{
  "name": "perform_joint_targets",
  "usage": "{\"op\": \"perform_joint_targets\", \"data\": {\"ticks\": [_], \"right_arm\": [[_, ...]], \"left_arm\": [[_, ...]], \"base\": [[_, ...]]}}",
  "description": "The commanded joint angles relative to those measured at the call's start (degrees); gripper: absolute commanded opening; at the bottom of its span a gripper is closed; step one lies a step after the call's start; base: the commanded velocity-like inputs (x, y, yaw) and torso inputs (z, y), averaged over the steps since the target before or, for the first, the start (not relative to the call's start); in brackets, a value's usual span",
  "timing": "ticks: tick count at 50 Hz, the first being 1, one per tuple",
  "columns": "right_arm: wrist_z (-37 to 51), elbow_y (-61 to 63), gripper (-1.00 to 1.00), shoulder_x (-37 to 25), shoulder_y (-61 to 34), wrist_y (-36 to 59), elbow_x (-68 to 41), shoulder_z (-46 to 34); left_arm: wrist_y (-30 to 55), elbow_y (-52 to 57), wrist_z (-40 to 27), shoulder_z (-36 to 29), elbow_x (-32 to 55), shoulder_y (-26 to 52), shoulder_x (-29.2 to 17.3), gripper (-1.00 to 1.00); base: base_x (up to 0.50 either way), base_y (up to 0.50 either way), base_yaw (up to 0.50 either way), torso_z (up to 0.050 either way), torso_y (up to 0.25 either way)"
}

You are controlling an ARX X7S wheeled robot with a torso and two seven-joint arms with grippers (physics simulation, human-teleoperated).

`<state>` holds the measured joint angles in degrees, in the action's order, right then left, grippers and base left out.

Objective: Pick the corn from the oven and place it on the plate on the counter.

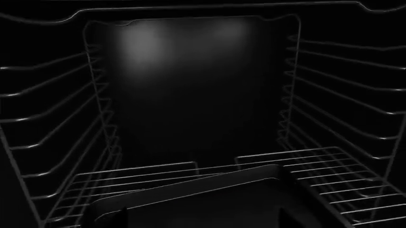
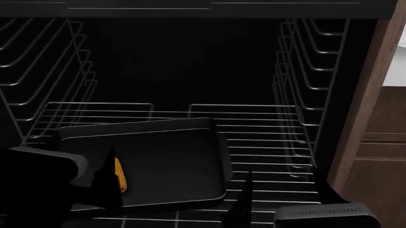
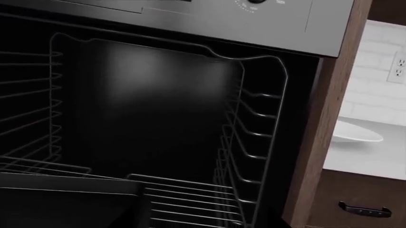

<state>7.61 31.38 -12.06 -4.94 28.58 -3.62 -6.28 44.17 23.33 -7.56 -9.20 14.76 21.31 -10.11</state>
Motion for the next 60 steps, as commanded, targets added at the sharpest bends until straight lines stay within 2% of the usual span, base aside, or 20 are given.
{"op": "perform_joint_targets", "data": {"ticks": [1, 15, 28, 43, 49, 53, 57, 60], "right_arm": [[0.32, 0.55, 1.0, -0.32, 0.02, 0.47, -0.6, 0.08], [0.84, 0.87, 1.0, -0.78, 0.16, 0.62, -1.18, 0.15], [1.19, 0.54, 1.0, -1.13, 0.57, -0.11, -1.87, 0.33], [1.69, 0.38, 1.0, -1.46, 0.75, -0.39, -2.42, 0.25], [1.92, 0.46, 1.0, -1.68, 0.81, -0.34, -2.59, 0.29], [2.06, 0.38, 1.0, -1.72, 0.76, -0.41, -2.68, 0.19], [2.21, 0.45, 1.0, -1.85, 0.63, -0.2, -2.7, 0.02], [2.27, 0.07, 1.0, -1.86, 0.67, -0.47, -2.88, 0.08]], "left_arm": [[4.66, -14.64, 1.51, -3.09, 0.53, 11.21, 2.01, 1.0], [1.12, -35.78, 2.83, -4.98, -0.38, 20.13, 4.85, 1.0], [-1.51, -49.39, 1.33, -5.66, -0.96, 25.22, 6.84, 1.0], [-13.93, -76.58, -0.14, -8.73, -2.0, 33.87, 9.68, 1.0], [-20.53, -88.56, -0.48, -14.43, 3.77, 37.57, 10.04, 1.0], [-24.05, -94.77, -0.74, -21.49, 11.04, 39.4, 10.08, 1.0], [-25.86, -97.72, -1.67, -29.18, 18.49, 39.73, 10.09, 1.0], [-26.02, -98.26, -2.35, -31.04, 20.27, 39.43, 10.06, 1.0]], "base": [[0.0, 0.0, 0.0, 0.0, 0.0], [0.0, 0.0, 0.0, 0.0, 0.0], [0.0, 0.0, 0.0, 0.0, 0.0], [0.0, 0.0, 0.0, 0.0, 0.0], [0.0, 0.0, 0.0, 0.0, 0.0], [0.0, 0.0, 0.0, 0.0, 0.0], [0.0, 0.0, 0.0, 0.0, 0.0], [0.0, 0.0, 0.0, 0.0, 0.0]]}}
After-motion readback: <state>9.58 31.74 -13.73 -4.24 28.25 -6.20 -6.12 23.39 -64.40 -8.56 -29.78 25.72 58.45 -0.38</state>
